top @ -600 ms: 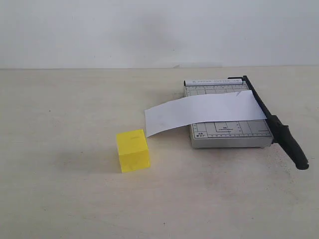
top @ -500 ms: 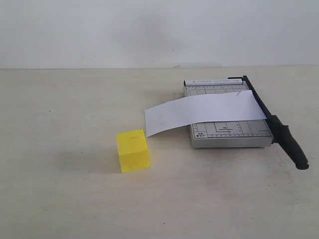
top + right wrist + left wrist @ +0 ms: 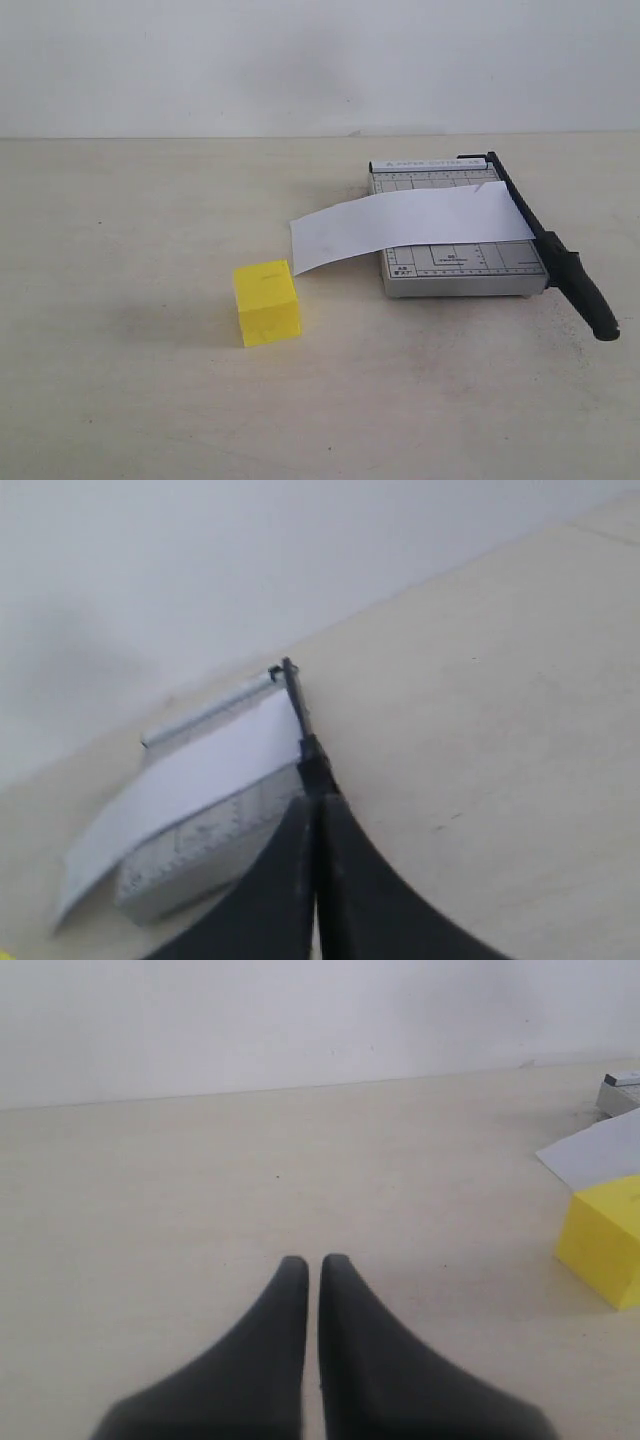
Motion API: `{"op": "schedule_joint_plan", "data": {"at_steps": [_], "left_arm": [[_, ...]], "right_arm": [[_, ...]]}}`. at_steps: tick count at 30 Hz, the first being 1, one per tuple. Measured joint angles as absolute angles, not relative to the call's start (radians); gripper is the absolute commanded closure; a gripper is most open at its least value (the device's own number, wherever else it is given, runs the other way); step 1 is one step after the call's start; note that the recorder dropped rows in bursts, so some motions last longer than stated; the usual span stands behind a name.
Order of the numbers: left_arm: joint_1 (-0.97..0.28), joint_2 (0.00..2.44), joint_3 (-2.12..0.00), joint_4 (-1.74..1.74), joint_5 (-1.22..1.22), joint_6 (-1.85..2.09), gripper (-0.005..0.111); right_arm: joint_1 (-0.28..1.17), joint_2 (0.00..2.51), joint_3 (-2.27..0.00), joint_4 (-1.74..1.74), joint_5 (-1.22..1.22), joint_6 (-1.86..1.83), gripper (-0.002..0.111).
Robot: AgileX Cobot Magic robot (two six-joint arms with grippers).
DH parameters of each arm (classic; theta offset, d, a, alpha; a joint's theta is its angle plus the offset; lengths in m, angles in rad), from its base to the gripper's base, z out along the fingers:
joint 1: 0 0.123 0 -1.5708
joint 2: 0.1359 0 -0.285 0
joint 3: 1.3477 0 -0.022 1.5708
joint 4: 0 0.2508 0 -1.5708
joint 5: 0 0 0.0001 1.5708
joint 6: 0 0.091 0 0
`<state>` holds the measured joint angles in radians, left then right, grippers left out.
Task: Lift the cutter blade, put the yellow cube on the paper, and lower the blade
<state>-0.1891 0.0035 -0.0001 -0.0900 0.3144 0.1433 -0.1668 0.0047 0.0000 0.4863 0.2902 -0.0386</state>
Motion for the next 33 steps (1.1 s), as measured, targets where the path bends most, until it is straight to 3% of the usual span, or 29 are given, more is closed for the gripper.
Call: {"op": "schedule_joint_plan", "data": {"at_steps": [10,16,18,21,25,28,31,33], "left_arm": [[-0.189,0.004,0.000,-0.090,0.314,0.143,0.102],[-0.189,0.004,0.000,-0.090,0.314,0.143,0.102],[-0.189,0.004,0.000,-0.090,0.314,0.143,0.102],[-0.189,0.004,0.000,-0.090,0.314,0.143,0.102],[-0.189,0.004,0.000,-0.090,0.314,0.143,0.102],[-0.189,0.004,0.000,-0.090,0.314,0.143,0.102],[-0.189,0.004,0.000,-0.090,0.314,0.143,0.102],[-0.189,0.004,0.000,-0.090,0.314,0.143,0.102]], "right_arm": [[-0.167,0.005,0.000,0.624,0.179,0.064,0.109],[-0.167,0.003,-0.030,0.613,-0.304,0.077,0.109],[-0.168,0.024,-0.110,0.562,-0.352,0.060,0.109],[-0.168,0.184,-0.307,0.328,-0.269,0.052,0.109],[-0.168,0.596,-0.492,-0.016,-0.048,0.045,0.109],[-0.160,0.856,-0.580,-0.068,0.182,0.039,0.108],[-0.116,1.037,-0.629,0.049,0.325,-0.093,0.098],[-0.084,1.108,-0.631,0.138,0.364,-0.237,0.083]]}}
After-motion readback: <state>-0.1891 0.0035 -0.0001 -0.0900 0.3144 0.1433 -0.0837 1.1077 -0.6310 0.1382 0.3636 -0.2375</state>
